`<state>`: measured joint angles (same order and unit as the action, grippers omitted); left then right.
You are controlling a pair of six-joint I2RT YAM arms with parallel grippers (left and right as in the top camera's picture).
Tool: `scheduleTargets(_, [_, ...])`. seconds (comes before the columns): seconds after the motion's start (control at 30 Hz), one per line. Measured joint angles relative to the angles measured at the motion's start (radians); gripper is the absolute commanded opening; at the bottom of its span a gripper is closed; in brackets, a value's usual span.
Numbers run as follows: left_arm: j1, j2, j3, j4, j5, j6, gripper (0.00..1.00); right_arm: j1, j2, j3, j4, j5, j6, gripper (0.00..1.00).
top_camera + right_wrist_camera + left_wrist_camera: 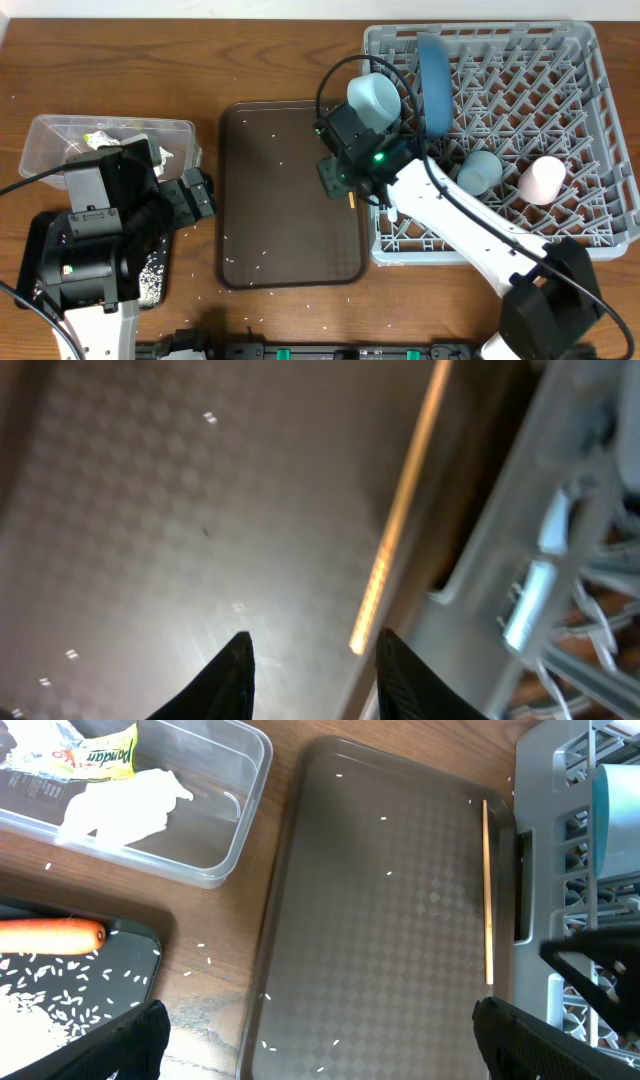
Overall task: Sort waste into correct bins and load items into the dishwasher rack
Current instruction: 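Place the white spoon upright in the rack's left edge slots, then move the right gripper back to the tray and grasp the chopstick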
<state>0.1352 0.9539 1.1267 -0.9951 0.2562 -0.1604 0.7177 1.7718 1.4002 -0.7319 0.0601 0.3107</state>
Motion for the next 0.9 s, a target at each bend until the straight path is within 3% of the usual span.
scheduleTargets(0.37, [0.0, 0.0, 0.0, 0.0, 0.0, 0.0, 0.98, -0.026, 0.227, 0.009, 0.147, 0.054, 0.019, 0.43])
scheduleTargets(0.63, [0.0, 0.0, 0.0, 0.0, 0.0, 0.0, 0.98, -0.026, 0.248, 0.009, 0.169, 0.154, 0.019, 0.34])
scheduleTargets(0.9, [0.0, 0.0, 0.0, 0.0, 0.0, 0.0, 0.98, -0.022, 0.306, 0.013, 0.203, 0.172, 0.019, 0.35])
